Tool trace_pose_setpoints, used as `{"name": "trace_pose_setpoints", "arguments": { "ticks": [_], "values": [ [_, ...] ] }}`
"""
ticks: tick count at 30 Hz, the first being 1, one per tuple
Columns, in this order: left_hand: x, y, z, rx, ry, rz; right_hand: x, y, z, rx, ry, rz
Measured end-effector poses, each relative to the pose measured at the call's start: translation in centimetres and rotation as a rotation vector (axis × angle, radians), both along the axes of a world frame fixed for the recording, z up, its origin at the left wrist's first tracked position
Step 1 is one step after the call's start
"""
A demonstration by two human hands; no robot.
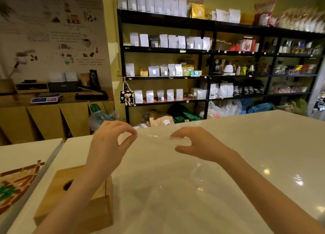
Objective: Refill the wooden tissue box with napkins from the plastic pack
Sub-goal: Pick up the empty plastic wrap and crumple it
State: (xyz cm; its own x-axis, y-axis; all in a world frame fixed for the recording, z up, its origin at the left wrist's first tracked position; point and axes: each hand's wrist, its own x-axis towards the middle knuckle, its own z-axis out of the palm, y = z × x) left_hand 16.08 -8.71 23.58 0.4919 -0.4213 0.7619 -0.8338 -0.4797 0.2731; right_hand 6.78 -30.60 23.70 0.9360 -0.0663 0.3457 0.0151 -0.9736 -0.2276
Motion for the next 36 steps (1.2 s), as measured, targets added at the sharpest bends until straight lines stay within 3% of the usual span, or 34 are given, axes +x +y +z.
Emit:
{"name": "trace_pose_setpoints", "arguments": {
  "ticks": [3, 8, 10, 13, 16, 22, 26, 30, 36],
  "values": [
    [-0.4, 0.1, 1.1, -0.125, 0.093, -0.018, 0.4, 0.9, 0.9, 0.119, 0.051, 0.079],
    [2.8, 1.4, 4.0, -0.428, 0.761, -0.049, -1.0, -1.0, 3.5, 0.671, -0.113, 0.151],
    [3.4, 2.0, 3.4, -0.59, 0.978, -0.288, -1.0, -1.7, 3.7, 0.933, -0.188, 0.158],
    [3.4, 2.5, 1.3, -0.437, 1.253, -0.623, 0.1, -1.6, 2.4, 1.215, -0.174, 0.131],
    [3.6, 1.1, 0.7, -0.309, 1.385, -0.771, 1.2, -1.0, 0.6, 1.366, -0.122, 0.099],
    [4.2, -0.1, -0.1, -0.396, 1.156, -0.556, 2.6, -1.2, -1.0, 1.41, -0.085, 0.056],
    [4.8, 0.6, 0.3, -0.438, 1.096, -0.435, 4.0, -1.2, -0.9, 1.436, -0.116, 0.074],
    [5.3, 0.9, 0.6, -0.5, 1.061, -0.326, 5.6, -0.7, -1.0, 1.334, -0.185, 0.111],
    [5.4, 2.0, 1.7, -0.427, 0.916, -0.231, 7.4, -0.6, -0.1, 1.165, -0.078, 0.263]
  ]
}}
